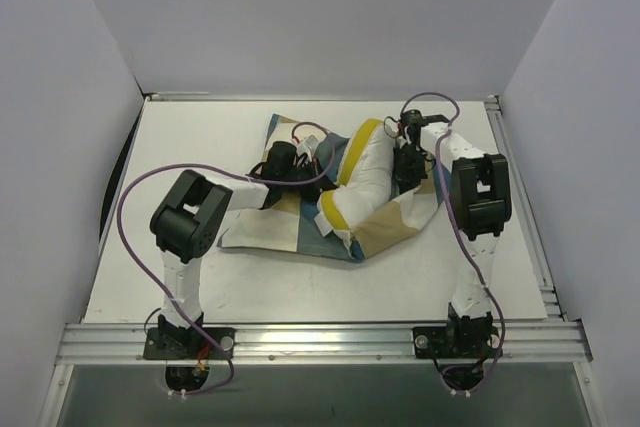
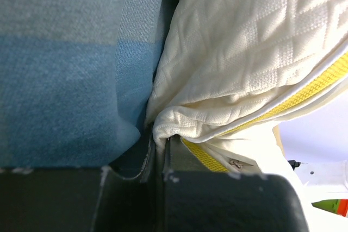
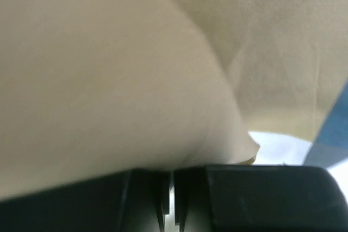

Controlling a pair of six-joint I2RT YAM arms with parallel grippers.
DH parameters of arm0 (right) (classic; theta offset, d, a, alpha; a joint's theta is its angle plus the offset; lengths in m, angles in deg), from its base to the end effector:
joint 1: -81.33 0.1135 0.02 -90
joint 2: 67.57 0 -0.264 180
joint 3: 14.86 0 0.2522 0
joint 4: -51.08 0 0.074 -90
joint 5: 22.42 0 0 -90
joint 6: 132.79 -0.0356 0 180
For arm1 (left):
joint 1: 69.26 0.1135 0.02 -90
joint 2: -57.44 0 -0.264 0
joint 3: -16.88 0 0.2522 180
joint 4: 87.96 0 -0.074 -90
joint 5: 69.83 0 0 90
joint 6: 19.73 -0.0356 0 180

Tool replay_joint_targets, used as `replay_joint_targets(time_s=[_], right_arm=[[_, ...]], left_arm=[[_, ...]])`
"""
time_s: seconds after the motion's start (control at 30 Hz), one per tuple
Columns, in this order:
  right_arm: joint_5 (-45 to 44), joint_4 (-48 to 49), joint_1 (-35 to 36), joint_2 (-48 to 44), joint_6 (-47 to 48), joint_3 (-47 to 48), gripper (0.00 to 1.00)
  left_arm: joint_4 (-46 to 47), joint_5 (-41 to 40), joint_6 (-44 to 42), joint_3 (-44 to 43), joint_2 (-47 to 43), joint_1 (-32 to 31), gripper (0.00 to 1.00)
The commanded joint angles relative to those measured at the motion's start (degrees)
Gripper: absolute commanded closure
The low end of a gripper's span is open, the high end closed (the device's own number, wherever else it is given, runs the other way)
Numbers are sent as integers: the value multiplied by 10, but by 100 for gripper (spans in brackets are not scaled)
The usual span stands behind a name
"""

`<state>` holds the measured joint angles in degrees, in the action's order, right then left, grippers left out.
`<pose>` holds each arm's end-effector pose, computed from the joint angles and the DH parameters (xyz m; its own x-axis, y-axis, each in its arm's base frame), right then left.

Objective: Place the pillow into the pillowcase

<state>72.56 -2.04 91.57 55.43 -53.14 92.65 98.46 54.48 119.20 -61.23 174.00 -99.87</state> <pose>0.4391 0.0825 0.1656 -0.9388 0.0123 -0.3443 -0.0402 0.9886 0.1450 0.3540 -0.2328 0.1380 -0.9270 -0.1751 -0.3316 0.2024 0.5108 -0.8355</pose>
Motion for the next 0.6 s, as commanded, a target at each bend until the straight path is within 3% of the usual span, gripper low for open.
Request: replay_joint_targets(time_s=[0.0,0.3,0.57], right_arm=[[70,0,-39,-9,-10,-2,100],[414,-44,-140,-144,43,29,100],[565,-65,-152,-171,21,53,100]], left_arm=[[-161,-97,-56,50,48,8,100],[-168,-132,-77,68,23,17,100],[-176,-153,-100,80,5,16,100]])
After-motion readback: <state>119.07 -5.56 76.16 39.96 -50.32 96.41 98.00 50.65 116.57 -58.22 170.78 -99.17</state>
